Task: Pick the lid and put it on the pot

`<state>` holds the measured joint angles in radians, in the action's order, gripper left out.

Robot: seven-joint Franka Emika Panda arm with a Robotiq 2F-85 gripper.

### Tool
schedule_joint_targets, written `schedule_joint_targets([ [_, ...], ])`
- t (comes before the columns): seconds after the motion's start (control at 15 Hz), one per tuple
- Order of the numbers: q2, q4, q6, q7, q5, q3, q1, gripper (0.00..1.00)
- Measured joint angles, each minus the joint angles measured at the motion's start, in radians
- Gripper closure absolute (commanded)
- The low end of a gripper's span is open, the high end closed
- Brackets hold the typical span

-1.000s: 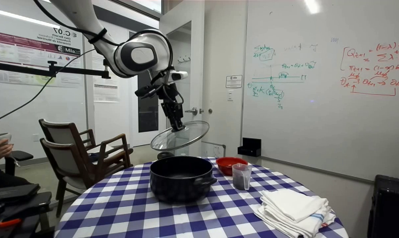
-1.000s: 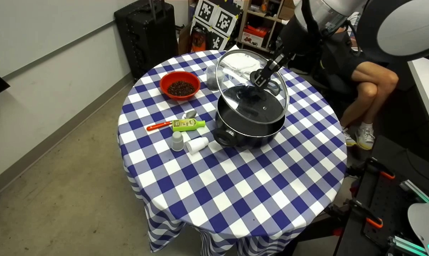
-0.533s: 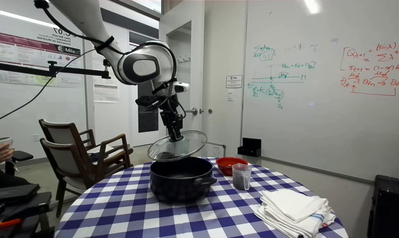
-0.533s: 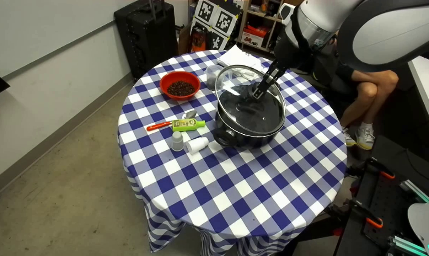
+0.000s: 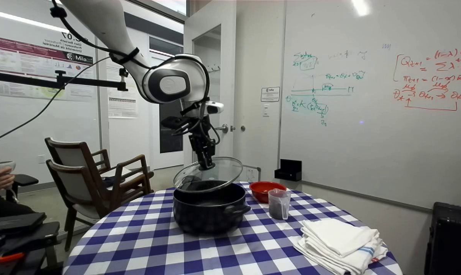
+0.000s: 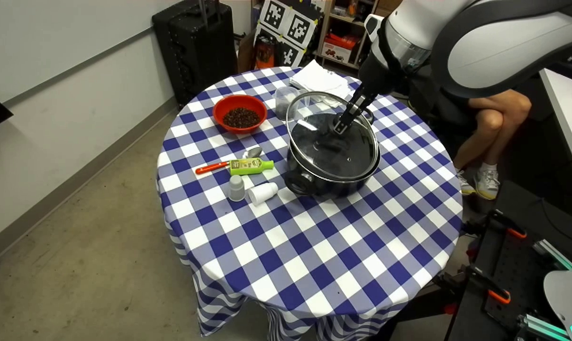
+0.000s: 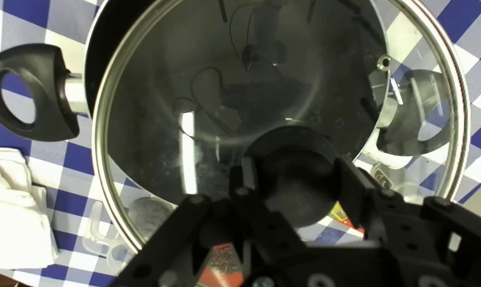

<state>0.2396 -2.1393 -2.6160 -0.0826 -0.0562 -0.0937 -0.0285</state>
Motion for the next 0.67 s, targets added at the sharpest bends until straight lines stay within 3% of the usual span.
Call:
schedule_joint_targets([
  [0.67, 0.022, 0.009, 0.034, 0.000, 0.006, 0.013, 0.001, 0.74],
])
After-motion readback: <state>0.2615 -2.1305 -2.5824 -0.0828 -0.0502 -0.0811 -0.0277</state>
